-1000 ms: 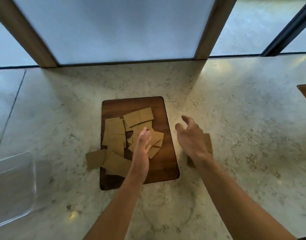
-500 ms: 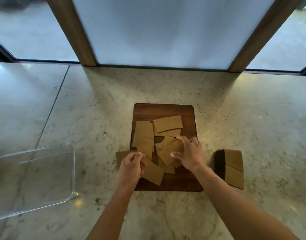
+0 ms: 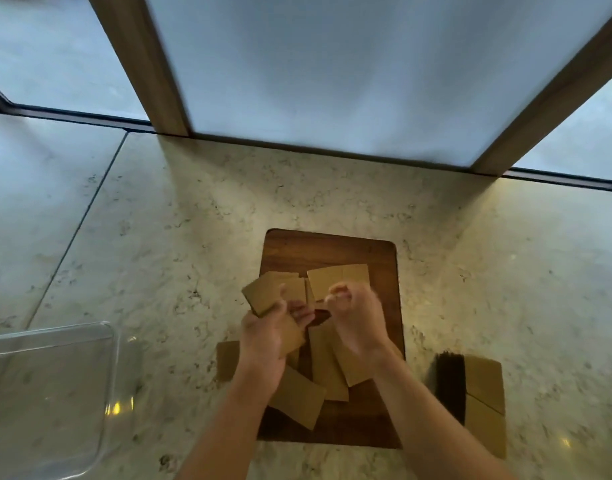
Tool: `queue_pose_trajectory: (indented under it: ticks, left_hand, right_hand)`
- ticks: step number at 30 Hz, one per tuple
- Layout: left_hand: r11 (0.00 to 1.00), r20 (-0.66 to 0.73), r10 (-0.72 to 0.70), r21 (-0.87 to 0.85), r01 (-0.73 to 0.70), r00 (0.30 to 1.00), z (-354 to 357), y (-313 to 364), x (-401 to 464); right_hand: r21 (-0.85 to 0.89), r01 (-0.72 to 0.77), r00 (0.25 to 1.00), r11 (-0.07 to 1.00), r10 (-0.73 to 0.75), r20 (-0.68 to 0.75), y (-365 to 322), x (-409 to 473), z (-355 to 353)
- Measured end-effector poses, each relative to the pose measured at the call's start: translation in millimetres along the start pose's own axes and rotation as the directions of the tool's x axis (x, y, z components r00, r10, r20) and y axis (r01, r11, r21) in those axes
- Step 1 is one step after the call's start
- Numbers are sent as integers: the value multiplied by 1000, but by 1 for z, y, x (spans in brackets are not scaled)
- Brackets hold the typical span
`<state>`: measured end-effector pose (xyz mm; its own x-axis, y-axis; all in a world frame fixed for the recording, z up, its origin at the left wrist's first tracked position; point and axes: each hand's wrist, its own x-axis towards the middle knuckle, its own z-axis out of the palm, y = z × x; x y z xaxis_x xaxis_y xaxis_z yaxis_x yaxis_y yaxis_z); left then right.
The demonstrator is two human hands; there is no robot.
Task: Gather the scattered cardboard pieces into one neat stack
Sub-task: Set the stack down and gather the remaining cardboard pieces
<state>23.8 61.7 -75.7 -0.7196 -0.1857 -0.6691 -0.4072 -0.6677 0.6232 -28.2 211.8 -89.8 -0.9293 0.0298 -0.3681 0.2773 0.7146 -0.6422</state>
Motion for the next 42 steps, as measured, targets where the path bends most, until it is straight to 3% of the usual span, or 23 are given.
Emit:
queue_pose_trajectory:
  ticks: [3,5,7,10,12,14,15,16,18,20,22,24,26,27,31,37,40,42]
  left_hand:
    - [999,57,33,9,-33,998,-15,9,10]
    - [998,81,49,37,-52,995,-23,10,13]
    - [998,91,55,20,-57,994,-32,8,18]
    - [998,113,62,17,-64,992,-41,5,20]
    - [993,103,86,71,-93,991,-46,4,21]
    - [987,77,90,126,-99,993,-44,6,18]
    - [980,56,71,180,-80,996,-44,7,15]
    - [965,28,49,258,-54,998,-44,8,13]
    - [938,-39,23,346,-8,999,-50,10,10]
    - [972,-113,-26,229,51,993,-64,15,5]
    - [997,-103,-68,36,72,992,-83,22,-1]
    - [995,-68,-78,-75,73,995,-99,27,-6]
    - [990,-52,-90,-116,84,995,-107,26,-8]
    - [990,-40,-79,-121,74,996,-110,25,-10]
    - [996,-8,29,-86,-30,1000,-109,25,-9]
    - [997,-52,63,42,-61,997,-104,30,-3]
    - [978,-54,136,166,-125,989,-97,31,1]
    - [964,-45,161,223,-147,986,-88,34,3]
  right_hand:
    - [-480,149,989,864,-132,70,6,52,-16]
    - [-584,181,983,791,-140,115,10,72,-33]
    - [-550,161,987,819,-145,72,15,82,-46]
    - [-324,89,987,942,-126,-97,19,80,-57]
    - [-44,6,986,999,-13,-163,9,62,-54]
    - [371,-147,987,917,161,-7,-8,29,-32]
    - [460,-246,969,853,206,137,-20,7,-15]
    - [441,-303,944,845,203,260,-29,-14,3]
    - [297,-225,936,928,121,331,-39,-42,37]
    - [228,-107,985,968,72,155,-43,-45,54]
    - [36,-79,995,996,81,-55,-44,-33,57]
    - [-261,-114,993,959,98,-73,-46,-26,62]
    - [-423,-109,994,899,110,-23,-44,-27,72]
    - [-415,-113,993,903,116,-17,-45,-29,77]
    - [-100,-169,986,980,169,-11,-36,-17,70]
    - [68,-210,978,975,210,19,-27,-2,51]
    - [297,-199,972,934,226,-61,-31,0,40]
    - [365,-112,958,924,198,-208,-34,1,29]
